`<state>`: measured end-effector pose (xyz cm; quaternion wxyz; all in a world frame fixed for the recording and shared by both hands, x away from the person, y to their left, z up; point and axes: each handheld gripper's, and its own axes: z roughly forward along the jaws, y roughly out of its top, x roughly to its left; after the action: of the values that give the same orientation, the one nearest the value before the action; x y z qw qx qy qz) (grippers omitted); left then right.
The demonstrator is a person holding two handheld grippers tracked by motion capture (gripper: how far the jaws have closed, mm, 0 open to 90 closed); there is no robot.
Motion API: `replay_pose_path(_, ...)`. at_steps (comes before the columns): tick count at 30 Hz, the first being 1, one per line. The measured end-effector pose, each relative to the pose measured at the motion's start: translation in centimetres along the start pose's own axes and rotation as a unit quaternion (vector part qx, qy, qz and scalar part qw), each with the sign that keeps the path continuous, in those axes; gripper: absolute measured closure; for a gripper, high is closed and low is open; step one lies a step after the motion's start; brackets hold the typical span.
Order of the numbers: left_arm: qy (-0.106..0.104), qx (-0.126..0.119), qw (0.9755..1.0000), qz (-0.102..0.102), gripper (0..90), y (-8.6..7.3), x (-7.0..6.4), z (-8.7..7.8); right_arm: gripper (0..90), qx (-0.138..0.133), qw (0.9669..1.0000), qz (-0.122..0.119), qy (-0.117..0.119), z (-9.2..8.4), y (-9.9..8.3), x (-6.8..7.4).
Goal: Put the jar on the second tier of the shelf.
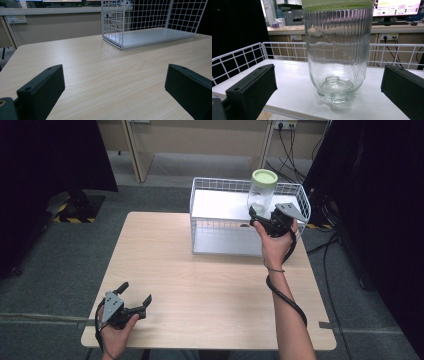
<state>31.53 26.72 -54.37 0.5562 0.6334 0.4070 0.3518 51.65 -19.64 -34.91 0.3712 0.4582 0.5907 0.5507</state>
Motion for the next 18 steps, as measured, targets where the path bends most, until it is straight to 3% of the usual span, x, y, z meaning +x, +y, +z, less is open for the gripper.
replay_pose_path(18, 0.001, -0.001, 1.0000, 0.001, 2.2, 0.0, 0.0, 0.0, 0.2, 0.005, 0.9997, -0.015, 0.020, -1.8, -1.4, 0.9)
